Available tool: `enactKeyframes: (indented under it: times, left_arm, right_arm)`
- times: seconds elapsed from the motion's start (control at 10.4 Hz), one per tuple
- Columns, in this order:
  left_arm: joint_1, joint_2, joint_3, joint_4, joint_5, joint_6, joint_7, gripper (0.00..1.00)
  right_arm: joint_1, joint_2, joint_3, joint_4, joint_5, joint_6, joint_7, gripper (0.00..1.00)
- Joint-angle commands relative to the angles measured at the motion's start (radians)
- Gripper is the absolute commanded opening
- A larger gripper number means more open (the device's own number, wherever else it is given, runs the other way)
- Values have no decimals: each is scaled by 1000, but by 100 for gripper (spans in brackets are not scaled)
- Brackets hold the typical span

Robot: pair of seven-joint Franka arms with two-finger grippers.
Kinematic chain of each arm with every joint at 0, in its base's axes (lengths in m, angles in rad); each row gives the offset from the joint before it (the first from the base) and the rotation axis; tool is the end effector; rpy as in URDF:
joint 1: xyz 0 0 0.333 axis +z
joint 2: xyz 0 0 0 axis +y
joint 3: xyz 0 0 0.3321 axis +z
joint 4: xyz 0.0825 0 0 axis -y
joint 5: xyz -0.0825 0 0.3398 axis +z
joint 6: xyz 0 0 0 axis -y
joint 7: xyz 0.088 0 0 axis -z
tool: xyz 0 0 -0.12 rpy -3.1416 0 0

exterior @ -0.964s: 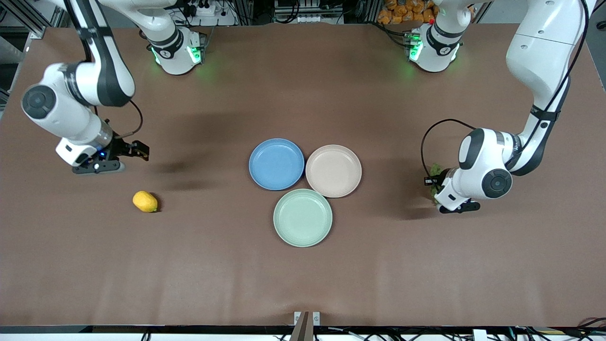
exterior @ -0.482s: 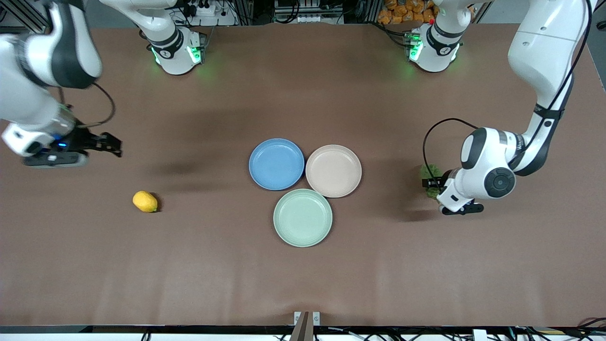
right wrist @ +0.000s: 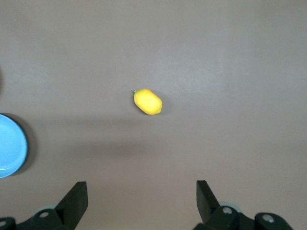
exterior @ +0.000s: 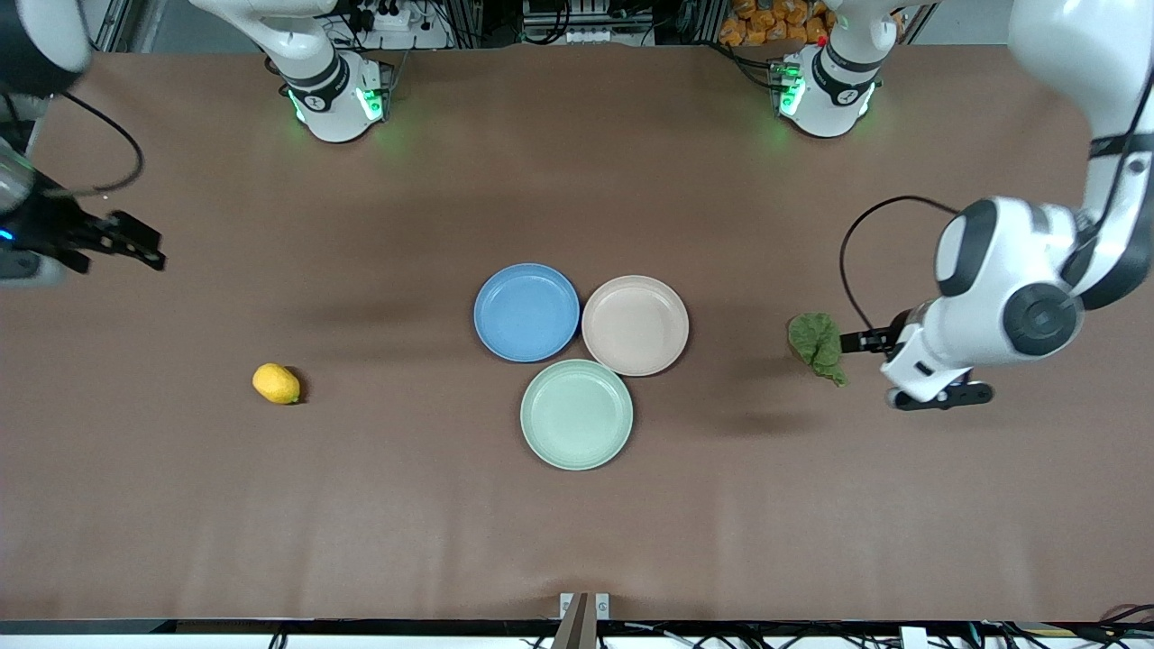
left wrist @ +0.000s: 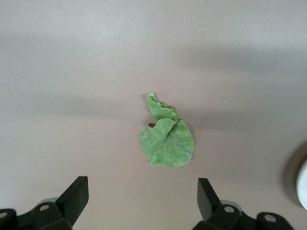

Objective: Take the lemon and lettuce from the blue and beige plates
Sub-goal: 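Release the lettuce with the left gripper while the right gripper withdraws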

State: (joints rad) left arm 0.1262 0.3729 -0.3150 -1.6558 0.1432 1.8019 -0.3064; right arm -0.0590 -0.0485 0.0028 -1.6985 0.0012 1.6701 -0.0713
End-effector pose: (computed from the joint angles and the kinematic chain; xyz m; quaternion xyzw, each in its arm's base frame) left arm 0.5924 -0.0780 0.4082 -0.9938 -0.0391 0.0975 0.0353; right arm 0.5012 -0.0280 0.6059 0.9999 0.0075 0.0101 0.0001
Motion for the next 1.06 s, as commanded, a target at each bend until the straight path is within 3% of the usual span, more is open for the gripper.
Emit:
enactKeyframes:
  times: [0.0, 0.48, 0.77, 0.96]
  left_arm:
    - [-2, -93, -9, -2, 26, -38, 6, 100]
    - [0, -216, -10, 33, 26, -116, 12, 100]
    - [1, -219, -32, 113, 19, -206, 12, 100]
    - [4, -250, -32, 114, 13, -216, 12, 100]
  right_arm:
    - [-21, 29, 9, 132, 66, -108, 31, 100]
    - [-13, 22, 14, 186, 53, -190, 108, 100]
    - [4, 21, 19, 188, -59, -179, 96, 100]
    - [5, 18, 14, 195, -70, -170, 94, 100]
